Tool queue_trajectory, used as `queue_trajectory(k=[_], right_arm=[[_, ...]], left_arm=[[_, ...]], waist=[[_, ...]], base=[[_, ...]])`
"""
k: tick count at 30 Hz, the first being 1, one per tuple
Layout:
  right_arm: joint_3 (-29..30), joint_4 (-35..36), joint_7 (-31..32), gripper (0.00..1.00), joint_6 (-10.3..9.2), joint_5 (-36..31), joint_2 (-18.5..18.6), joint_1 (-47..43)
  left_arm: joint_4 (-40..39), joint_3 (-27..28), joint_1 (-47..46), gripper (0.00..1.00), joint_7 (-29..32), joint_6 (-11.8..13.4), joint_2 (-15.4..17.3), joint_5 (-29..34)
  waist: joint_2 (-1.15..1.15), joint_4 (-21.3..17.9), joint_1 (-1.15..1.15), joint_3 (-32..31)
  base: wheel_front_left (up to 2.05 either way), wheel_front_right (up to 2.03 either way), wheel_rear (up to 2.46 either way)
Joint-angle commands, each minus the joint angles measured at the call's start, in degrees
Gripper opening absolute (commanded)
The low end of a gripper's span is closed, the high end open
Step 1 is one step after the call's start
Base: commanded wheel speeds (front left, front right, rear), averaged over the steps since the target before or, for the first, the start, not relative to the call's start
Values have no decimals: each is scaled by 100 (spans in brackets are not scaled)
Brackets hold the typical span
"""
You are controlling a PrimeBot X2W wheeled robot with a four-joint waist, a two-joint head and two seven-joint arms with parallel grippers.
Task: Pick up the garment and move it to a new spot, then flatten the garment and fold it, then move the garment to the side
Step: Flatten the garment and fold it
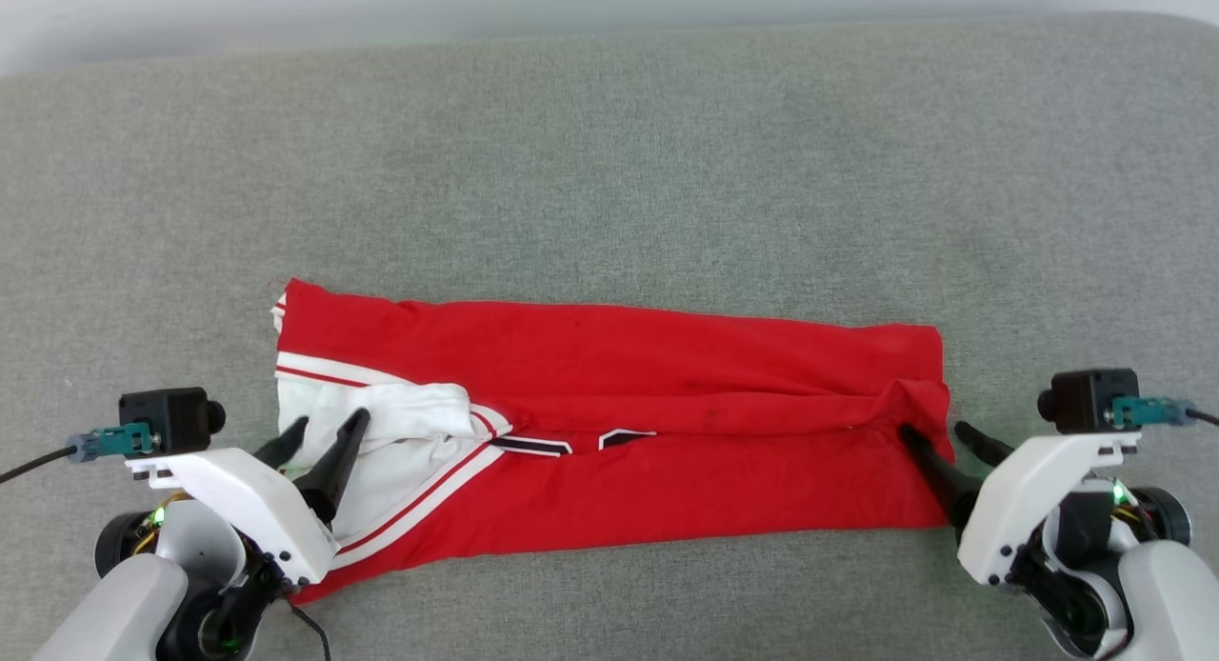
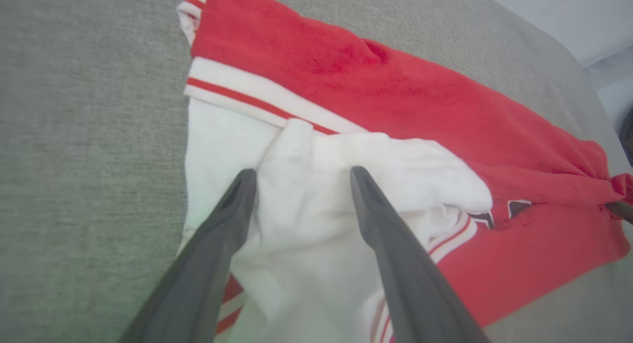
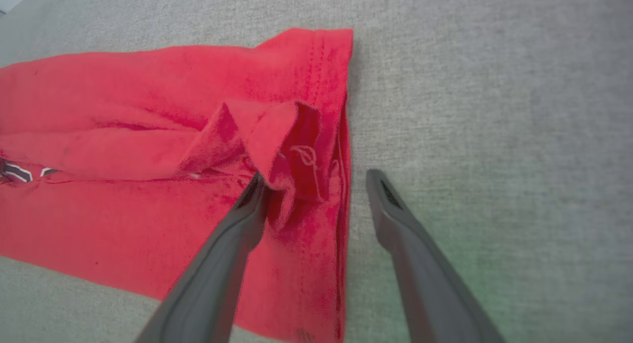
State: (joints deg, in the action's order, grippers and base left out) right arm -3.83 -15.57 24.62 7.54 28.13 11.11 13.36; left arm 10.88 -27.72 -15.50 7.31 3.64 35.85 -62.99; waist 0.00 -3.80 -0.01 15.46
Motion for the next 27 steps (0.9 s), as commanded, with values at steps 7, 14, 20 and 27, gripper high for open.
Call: queue_trajectory(k=[7,14,20,27], right_arm=[[301,870,112,100,-6,-133,152,-394],[1201,1435,897,100,-6,-338,149,-439],[1586,1493,1590,100,-6,-441,124,-305],[1467,1146,1956,100,-6,-417,36,-37]], left_arm=[[-482,81,49,100,-966,303,-101,664],[-915,118,-7,100,-1781,836,-300,1342],[-1270,172,-2,100,-2091,1217,-497,1750],[-1725,357,35,100,-2220,1461,-606,2197]], waist=[[0,-26,1,-294],[0,103,1,-517],[0,331,1,-546],[0,663,1,-354]], base=[[0,0,0],[0,0,0],[0,0,0],[0,0,0]])
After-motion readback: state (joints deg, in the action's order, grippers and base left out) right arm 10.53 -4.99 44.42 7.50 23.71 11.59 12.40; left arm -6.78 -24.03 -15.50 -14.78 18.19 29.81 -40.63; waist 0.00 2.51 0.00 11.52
